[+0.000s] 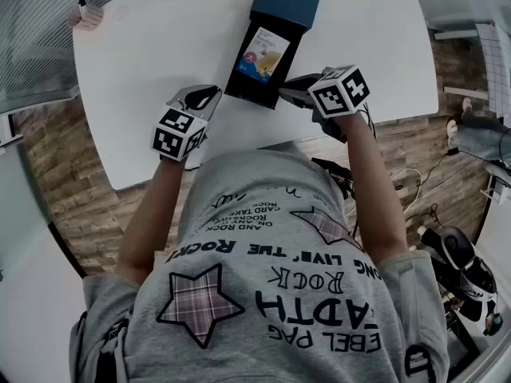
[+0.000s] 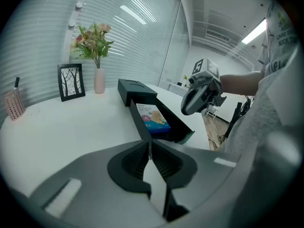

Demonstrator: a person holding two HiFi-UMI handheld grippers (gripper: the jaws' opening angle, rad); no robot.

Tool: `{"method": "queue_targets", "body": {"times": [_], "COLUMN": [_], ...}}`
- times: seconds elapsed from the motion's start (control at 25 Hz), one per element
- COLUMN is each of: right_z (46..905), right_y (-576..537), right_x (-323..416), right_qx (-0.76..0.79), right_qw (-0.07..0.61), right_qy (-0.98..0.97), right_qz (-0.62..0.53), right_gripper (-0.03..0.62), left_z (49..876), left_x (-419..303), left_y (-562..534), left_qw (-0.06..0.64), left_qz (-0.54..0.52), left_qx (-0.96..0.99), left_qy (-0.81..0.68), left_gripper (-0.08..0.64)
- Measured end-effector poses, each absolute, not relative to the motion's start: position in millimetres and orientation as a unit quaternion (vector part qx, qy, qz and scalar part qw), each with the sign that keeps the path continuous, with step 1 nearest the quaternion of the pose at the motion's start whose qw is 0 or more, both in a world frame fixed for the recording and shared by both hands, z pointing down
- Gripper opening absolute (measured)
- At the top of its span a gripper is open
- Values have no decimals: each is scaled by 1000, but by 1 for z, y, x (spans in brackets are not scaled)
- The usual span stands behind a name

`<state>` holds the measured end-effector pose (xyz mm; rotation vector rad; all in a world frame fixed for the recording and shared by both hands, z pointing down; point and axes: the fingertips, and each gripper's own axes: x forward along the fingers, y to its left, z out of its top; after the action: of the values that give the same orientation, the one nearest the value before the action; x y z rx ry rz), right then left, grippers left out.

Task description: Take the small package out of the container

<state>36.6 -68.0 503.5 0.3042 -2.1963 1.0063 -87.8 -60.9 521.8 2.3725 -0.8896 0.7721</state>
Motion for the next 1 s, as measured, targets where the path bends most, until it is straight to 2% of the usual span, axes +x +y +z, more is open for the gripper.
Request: {"method": "queue_targets", "body": {"times": [0.16, 0.64, 1.0], "right_z": [496, 499, 529], "right_y": [-87, -151, -169], "right_x": [31, 28, 16], "right_qx": [134, 211, 193], "right_qw": [340, 356, 433], "right_qy": [-857, -871, -859], "right_qz": [365, 264, 194], "right_gripper": [37, 38, 40], "left_z": [514, 496, 503], "left_x": [-91, -80, -81], "left_y": [-73, -103, -112], "left_qw": [240, 222, 228], "left_qz": [266, 245, 248], "left_qx": [869, 876, 869], "left_qy": [-340, -352, -363], "left_gripper": [11, 11, 11]}}
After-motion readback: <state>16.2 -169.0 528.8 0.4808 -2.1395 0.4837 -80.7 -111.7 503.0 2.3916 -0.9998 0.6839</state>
